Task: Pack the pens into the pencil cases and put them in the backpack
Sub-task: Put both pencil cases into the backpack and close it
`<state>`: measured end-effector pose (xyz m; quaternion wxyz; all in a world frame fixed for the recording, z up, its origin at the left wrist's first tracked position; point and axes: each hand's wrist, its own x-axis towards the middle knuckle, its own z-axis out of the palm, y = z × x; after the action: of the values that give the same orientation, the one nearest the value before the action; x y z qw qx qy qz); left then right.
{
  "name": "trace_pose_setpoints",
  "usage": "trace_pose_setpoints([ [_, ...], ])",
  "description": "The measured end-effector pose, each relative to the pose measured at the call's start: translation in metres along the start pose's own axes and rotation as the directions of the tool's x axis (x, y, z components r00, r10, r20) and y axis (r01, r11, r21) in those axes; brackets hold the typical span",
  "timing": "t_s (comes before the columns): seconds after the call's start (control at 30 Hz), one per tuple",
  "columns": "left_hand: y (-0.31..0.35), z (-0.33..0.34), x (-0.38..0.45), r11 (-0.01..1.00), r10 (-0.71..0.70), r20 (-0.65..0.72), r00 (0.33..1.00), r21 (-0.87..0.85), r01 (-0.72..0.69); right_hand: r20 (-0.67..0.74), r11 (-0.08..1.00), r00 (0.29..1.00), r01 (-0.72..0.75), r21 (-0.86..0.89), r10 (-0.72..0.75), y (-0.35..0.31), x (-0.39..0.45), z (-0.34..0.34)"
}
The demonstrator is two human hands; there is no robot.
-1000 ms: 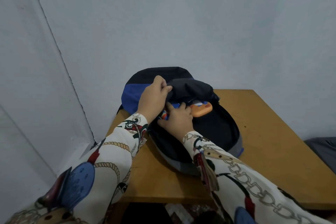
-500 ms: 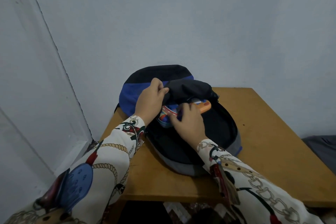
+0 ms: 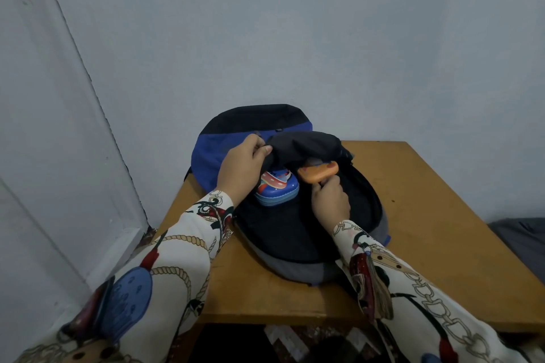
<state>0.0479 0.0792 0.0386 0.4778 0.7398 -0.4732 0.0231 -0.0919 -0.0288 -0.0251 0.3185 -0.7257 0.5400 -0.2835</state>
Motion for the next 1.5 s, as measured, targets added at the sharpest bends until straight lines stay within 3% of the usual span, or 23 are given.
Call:
trace_pose_setpoints([
  [0.2, -0.003, -0.001, -0.002, 1.000, 0.007, 0.005, 1.000, 0.013, -0.007, -0.012, 0.999, 0.999, 0.029, -0.026, -0.029, 0.000, -0.005, 0.000],
  [0.27, -0.005, -0.001, -0.001, 1.000, 0.012, 0.000, 1.000, 0.014, -0.012, 0.050, 0.993, 0.992, 0.117, -0.002, -0.116, 0.002, -0.012, -0.001],
  [0.37, -0.005, -0.001, -0.001, 1.000, 0.017, -0.003, 1.000, 0.015, -0.017, 0.221, 0.944, 0.924, 0.329, -0.035, -0.313, 0.007, -0.023, 0.002],
  [0.47, -0.004, 0.000, -0.001, 1.000, 0.014, 0.002, 1.000, 0.017, -0.014, 0.218, 0.916, 0.904, 0.392, -0.086, -0.367, 0.010, -0.022, 0.007],
  [0.7, -0.005, 0.002, -0.004, 1.000, 0.015, 0.003, 1.000, 0.026, -0.015, 0.211, 0.924, 0.913, 0.373, -0.081, -0.350, 0.012, -0.017, 0.008],
  [0.97, -0.007, 0.003, -0.003, 1.000, 0.006, 0.013, 1.000, 0.028, -0.006, 0.092, 0.935, 0.938, 0.343, -0.087, -0.336, 0.017, -0.020, 0.010],
  [1.27, -0.009, 0.006, -0.009, 1.000, -0.003, 0.011, 1.000, 0.025, 0.002, 0.100, 0.939, 0.938, 0.338, -0.058, -0.332, 0.018, -0.019, 0.009],
  [1.43, -0.008, 0.012, -0.018, 0.997, -0.068, 0.062, 0.996, 0.051, 0.065, 0.009, 0.930, 0.932, 0.361, 0.075, -0.362, 0.019, -0.020, 0.004],
  [1.5, -0.010, 0.015, -0.020, 0.995, -0.083, 0.064, 0.994, 0.066, 0.079, -0.059, 0.944, 0.955, 0.295, 0.149, -0.289, 0.020, -0.020, -0.001],
])
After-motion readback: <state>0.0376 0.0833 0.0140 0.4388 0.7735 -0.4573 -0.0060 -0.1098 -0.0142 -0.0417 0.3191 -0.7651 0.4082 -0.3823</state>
